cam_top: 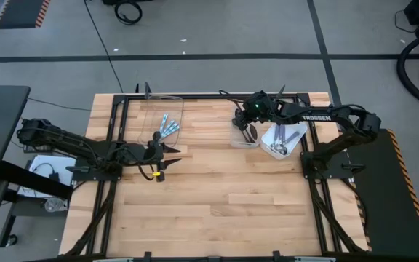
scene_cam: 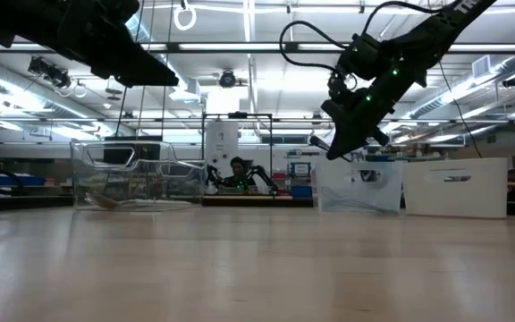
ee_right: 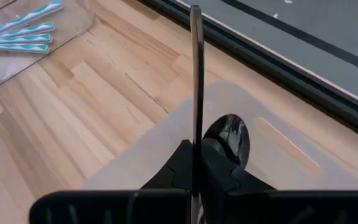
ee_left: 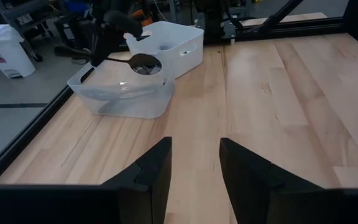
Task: Sort silverware by color (type)
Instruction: Put the black spoon into the transparent white bin, then return to Home Position
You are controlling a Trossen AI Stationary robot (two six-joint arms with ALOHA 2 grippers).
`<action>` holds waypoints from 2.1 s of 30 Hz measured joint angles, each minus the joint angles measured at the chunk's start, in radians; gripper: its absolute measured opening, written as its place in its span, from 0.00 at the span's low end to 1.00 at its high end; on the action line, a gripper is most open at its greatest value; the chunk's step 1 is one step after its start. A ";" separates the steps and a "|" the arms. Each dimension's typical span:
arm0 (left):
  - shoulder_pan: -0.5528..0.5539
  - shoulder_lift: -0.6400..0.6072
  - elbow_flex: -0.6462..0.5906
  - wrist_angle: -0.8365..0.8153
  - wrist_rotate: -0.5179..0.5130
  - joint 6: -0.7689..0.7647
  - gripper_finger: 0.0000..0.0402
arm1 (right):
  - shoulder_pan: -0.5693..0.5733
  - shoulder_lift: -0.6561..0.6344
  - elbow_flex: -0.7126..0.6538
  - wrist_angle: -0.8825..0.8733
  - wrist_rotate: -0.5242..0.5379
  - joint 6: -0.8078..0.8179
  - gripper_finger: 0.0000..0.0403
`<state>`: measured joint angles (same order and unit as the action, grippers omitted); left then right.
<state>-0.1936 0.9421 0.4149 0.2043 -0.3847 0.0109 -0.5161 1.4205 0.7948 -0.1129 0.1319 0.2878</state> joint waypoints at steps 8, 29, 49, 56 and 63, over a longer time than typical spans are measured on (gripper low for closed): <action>0.000 0.000 0.000 0.000 0.000 0.001 0.35 | 0.002 0.003 -0.071 0.082 -0.003 0.055 0.04; 0.000 0.000 0.000 -0.047 0.000 -0.012 0.35 | -0.089 0.153 -0.074 0.082 -0.131 0.227 0.07; 0.032 -0.200 -0.135 -0.022 0.005 0.026 0.35 | -0.082 -0.025 -0.075 0.068 -0.214 0.115 0.32; 0.062 -0.352 -0.234 -0.016 0.005 -0.023 0.35 | -0.023 -0.160 -0.075 0.058 -0.175 0.062 0.32; 0.063 -0.546 -0.307 -0.041 -0.014 -0.028 0.35 | 0.061 -0.328 -0.141 0.092 -0.048 0.007 0.32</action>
<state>-0.1310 0.3957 0.1075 0.1628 -0.3988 -0.0175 -0.4548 1.0921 0.6541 -0.0211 0.0837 0.2944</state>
